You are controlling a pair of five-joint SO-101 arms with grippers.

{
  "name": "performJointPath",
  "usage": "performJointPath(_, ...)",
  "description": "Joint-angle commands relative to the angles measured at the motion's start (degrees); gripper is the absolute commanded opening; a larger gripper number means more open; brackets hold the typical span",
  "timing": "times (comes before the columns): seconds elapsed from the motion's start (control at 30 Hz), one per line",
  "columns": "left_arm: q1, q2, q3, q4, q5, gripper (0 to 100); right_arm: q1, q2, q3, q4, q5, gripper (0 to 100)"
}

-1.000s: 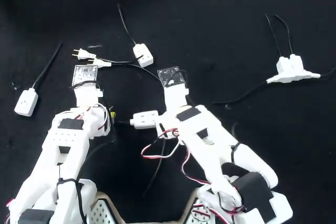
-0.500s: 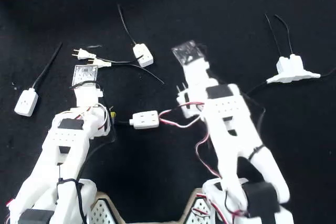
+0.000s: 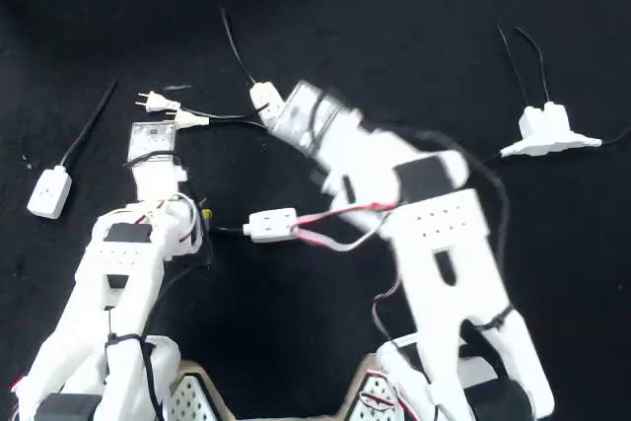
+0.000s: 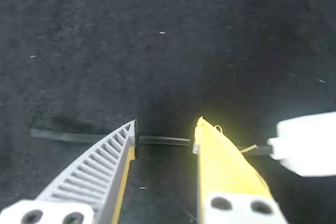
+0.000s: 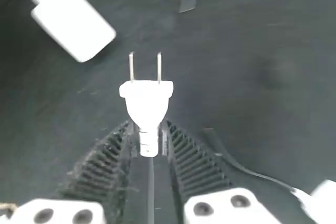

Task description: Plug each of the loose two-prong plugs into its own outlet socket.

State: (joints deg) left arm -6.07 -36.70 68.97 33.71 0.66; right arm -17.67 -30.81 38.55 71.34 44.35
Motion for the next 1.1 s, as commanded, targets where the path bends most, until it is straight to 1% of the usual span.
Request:
performJointPath(0.0,-2.95,-1.67,-1.01,-0.53,1.05,19,-2.99,-1.89,12.62,-11.16,-1.14,1.1)
performJointPath(0.13,-3.03,-1.67,-1.01,-0.53,1.05,19,-2.9,-1.89,22.2,-20.92,-2.9,1.1)
performJointPath(0.23,-2.95,-1.67,-1.01,-0.88,1.05,19,-3.16,-1.45,24.4,-22.24,-2.9,3.1)
performJointPath(0.37,-2.95,-1.67,-1.01,-0.88,1.05,19,-3.16,-1.45,26.59,-22.68,-4.31,18.8)
performJointPath(0.4,-2.95,-1.67,-1.01,-0.88,1.05,19,-3.16,-1.8,26.95,-22.68,-4.57,21.1)
performJointPath(0.5,-2.95,-1.67,-1.01,-0.88,1.05,19,-3.16,-1.8,26.95,-23.03,-5.1,20.4)
performJointPath(0.6,-2.95,-1.67,-1.01,-0.88,1.05,19,-3.16,-1.63,27.21,-26.29,-10.55,20.0)
performJointPath(0.67,-2.95,-1.67,-1.01,-0.88,1.05,19,-3.43,-1.45,27.21,-27.25,-12.84,20.1)
performJointPath(0.93,-2.95,-1.67,-1.01,-0.88,1.05,19,-9.32,-1.45,29.41,-26.99,-13.8,19.8)
performJointPath(1.07,-2.95,-1.67,-1.01,-0.88,1.05,19,-9.41,-1.45,30.29,-27.43,-13.45,19.8)
